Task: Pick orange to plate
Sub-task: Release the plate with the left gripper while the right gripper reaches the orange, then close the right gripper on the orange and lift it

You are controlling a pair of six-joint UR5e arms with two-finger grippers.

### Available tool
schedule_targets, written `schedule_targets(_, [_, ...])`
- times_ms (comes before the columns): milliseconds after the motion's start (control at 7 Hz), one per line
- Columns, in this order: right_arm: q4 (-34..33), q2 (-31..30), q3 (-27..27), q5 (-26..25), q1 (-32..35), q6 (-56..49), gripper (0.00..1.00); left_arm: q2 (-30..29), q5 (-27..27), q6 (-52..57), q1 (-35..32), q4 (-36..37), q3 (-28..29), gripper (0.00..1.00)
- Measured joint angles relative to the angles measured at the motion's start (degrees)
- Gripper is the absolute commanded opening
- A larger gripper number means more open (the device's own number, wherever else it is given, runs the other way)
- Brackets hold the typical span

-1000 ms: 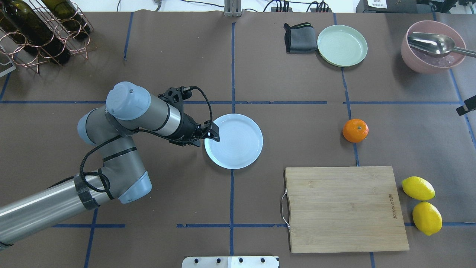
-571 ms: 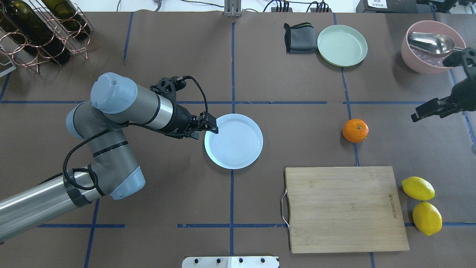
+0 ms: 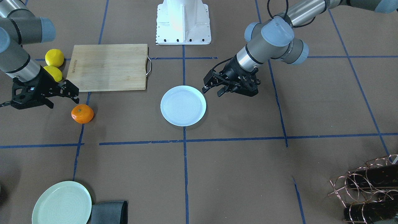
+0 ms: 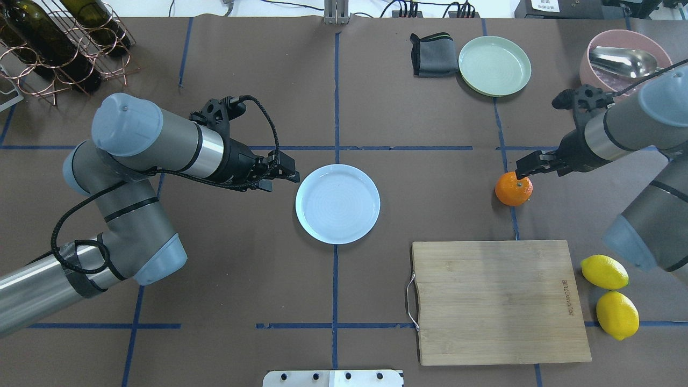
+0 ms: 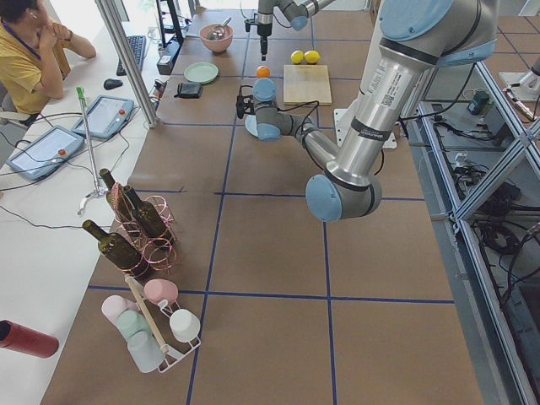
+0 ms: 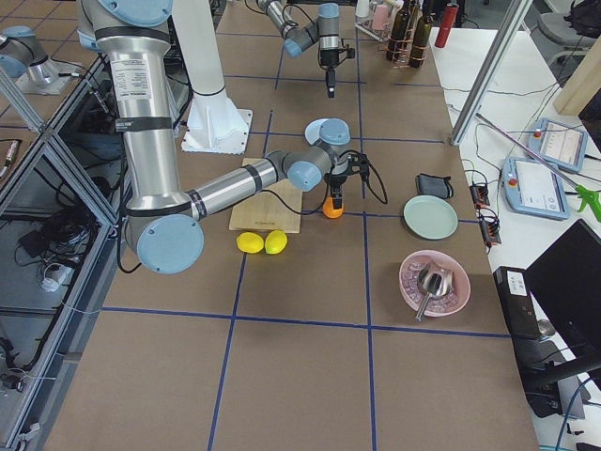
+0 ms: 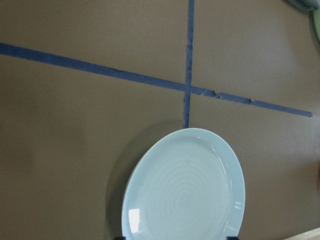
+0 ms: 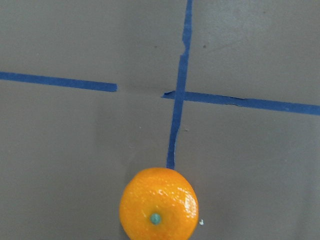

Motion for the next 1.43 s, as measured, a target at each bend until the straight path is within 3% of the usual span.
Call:
schedule_targets(571, [-0.6, 2.3, -2.2, -8.1, -4.6, 4.2, 1.0, 0.2, 0.1, -0.1, -0.4, 0.0, -0.4, 0.77])
schedule_targets(1429, [0.1, 2.5, -6.5, -9.2, -7.1, 3.8, 0.97, 1.6, 0.2, 0.0, -0.3, 0.0, -1.7, 0.77])
